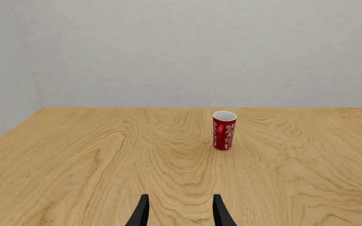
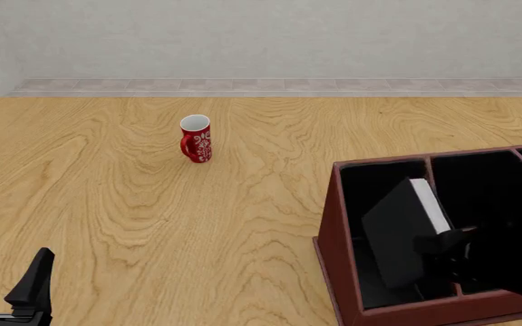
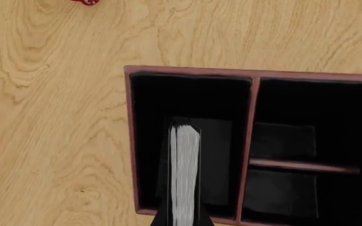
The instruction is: Pick up the book and place it in the left compartment of the caddy.
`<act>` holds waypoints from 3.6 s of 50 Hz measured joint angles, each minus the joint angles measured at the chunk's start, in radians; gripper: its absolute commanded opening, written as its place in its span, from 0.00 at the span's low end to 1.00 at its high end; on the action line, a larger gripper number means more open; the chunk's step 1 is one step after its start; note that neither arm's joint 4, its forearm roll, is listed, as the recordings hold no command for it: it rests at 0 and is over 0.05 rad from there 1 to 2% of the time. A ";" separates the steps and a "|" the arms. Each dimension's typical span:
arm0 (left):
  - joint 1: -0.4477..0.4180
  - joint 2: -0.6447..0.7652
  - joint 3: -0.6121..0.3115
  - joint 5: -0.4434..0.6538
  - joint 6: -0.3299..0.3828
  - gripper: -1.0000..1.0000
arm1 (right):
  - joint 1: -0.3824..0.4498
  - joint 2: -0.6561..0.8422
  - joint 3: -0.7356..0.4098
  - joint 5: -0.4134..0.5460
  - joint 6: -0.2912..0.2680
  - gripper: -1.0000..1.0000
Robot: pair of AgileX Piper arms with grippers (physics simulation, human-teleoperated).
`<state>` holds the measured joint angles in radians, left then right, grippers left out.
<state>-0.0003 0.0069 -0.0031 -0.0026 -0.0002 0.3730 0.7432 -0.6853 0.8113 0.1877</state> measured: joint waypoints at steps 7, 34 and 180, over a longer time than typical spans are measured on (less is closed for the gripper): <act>0.000 0.000 0.000 0.000 0.000 1.00 | -0.012 0.013 0.005 -0.018 -0.012 0.00; 0.000 0.000 0.000 0.000 0.000 1.00 | -0.025 0.060 0.027 -0.083 -0.032 0.00; 0.001 0.003 0.000 0.000 0.000 1.00 | -0.009 0.172 0.261 -0.380 -0.032 0.00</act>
<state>0.0010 0.0103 -0.0031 -0.0025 0.0003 0.3637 0.9156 -0.4246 0.4308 0.1554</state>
